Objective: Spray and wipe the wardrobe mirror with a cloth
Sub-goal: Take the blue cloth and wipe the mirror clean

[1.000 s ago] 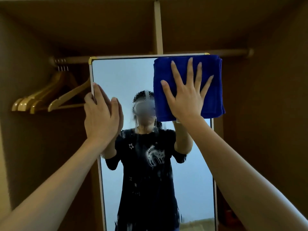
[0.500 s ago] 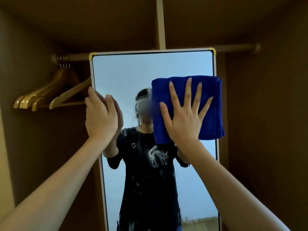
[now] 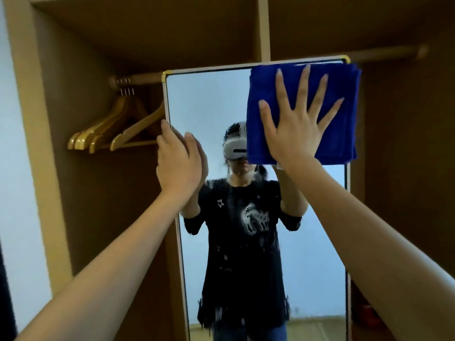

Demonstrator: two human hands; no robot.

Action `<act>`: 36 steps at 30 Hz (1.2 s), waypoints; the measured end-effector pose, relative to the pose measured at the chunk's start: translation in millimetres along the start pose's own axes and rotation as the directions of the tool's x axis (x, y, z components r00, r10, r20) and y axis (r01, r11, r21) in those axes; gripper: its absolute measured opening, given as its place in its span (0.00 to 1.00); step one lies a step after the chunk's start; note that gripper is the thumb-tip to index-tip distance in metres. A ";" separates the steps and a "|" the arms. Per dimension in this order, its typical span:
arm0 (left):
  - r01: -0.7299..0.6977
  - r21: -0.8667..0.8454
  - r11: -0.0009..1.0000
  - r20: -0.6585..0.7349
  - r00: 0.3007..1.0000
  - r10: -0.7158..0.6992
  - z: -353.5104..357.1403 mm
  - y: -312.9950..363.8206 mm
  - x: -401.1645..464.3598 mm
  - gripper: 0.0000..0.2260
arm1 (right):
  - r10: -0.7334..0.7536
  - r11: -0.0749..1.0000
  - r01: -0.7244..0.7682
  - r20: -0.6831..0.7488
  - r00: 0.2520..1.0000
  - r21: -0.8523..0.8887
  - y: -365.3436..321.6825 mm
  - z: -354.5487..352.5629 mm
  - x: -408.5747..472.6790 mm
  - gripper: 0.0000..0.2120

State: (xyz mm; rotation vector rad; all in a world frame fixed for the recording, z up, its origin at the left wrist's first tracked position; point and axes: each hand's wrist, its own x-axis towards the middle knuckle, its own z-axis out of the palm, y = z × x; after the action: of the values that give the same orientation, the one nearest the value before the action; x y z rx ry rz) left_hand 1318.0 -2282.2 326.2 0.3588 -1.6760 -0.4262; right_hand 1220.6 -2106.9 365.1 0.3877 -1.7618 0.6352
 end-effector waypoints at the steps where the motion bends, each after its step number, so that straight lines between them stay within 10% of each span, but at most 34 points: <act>1: 0.004 0.010 1.000 -0.008 1.000 -0.004 0.7 0.6 -0.5 0.26 | -0.021 1.000 0.021 0.009 1.000 0.000 -3.4 2.3 -9.2 0.30; 8: -0.016 0.056 0.998 -0.045 0.999 0.018 5.3 1.2 -8.9 0.27 | -0.207 0.977 0.210 0.076 0.975 -0.031 -8.8 19.2 -94.7 0.30; 36: 0.041 -0.145 0.989 0.033 0.999 -0.037 -10.6 -11.9 -12.3 0.20 | -0.126 0.992 0.126 0.067 0.990 0.000 -39.4 25.6 -98.6 0.29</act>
State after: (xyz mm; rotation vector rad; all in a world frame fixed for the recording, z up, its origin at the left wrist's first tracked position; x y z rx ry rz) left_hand 1330.2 -2287.7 311.1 0.2790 -1.6582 -0.5819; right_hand 1250.5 -2160.0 274.4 0.5182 -1.7863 0.5335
